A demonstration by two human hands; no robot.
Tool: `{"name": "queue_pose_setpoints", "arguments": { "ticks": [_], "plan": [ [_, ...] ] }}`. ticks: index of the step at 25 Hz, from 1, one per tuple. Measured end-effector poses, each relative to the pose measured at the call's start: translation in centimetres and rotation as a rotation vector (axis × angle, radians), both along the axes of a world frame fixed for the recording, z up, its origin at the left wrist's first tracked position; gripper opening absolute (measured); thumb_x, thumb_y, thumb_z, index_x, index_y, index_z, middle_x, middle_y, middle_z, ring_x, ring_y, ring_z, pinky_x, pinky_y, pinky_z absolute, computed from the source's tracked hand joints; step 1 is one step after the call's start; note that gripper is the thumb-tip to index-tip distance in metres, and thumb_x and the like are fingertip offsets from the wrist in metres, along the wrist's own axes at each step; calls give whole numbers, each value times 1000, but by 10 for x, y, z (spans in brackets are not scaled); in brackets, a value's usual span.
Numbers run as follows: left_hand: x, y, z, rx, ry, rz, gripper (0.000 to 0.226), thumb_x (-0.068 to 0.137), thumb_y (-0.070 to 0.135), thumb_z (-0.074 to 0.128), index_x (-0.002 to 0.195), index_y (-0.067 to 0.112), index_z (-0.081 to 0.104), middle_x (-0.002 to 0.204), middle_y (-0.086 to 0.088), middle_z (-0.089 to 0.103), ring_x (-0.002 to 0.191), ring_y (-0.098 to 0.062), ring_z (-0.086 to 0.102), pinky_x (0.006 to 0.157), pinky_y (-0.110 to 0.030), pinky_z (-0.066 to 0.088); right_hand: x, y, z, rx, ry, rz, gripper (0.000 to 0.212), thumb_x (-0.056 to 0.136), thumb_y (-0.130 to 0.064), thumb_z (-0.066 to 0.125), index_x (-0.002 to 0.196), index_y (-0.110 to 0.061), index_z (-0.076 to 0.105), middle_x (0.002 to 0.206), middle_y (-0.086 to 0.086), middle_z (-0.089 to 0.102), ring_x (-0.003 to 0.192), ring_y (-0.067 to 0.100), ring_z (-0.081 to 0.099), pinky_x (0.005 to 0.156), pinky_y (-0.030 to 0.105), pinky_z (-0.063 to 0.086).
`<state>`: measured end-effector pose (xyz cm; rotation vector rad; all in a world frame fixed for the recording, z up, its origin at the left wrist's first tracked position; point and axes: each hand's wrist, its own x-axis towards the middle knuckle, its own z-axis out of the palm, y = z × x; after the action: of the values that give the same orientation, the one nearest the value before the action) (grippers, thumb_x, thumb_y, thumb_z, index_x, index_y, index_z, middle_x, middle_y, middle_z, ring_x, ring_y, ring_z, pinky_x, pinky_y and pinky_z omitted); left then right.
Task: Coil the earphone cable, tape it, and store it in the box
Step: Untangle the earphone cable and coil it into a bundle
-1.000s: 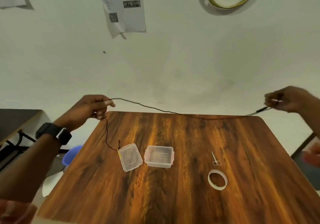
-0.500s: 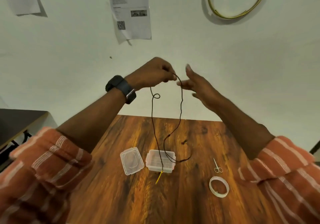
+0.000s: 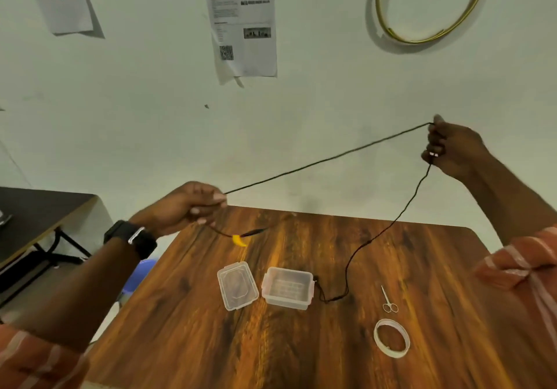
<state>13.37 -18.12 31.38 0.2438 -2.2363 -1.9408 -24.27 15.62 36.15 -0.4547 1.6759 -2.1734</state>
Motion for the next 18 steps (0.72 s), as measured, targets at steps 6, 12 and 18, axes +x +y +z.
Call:
{"name": "queue_pose_setpoints", "arguments": {
  "ticks": [6, 12, 18],
  "plan": [
    [60, -42, -30, -6, -170, 66, 58, 64, 50, 87, 83, -2, 69, 50, -5, 39, 44, -18, 44, 70, -44, 41, -19, 10, -46, 67, -179, -177, 29, 103, -22, 43, 75, -23, 51, 39, -11, 39, 48, 9, 32, 99, 40, 48],
    [26, 0, 5, 635, 38, -280, 34, 102, 22, 46, 121, -3, 56, 69, -3, 46, 52, -11, 36, 50, -27, 40, 25, -25, -64, 581, 275, -153, 45, 95, -56, 45, 85, -16, 63, 79, 2, 74, 85, 25, 64, 75, 34, 47],
    [-66, 80, 34, 483, 54, -355, 48, 88, -9, 33, 134, -10, 45, 94, -10, 61, 61, -9, 50, 40, -15, 36, 172, -86, -22, 314, 509, 529, 67, 88, -59, 49, 144, -22, 40, 111, -8, 67, 108, 8, 61, 100, 25, 44]
  ]
}}
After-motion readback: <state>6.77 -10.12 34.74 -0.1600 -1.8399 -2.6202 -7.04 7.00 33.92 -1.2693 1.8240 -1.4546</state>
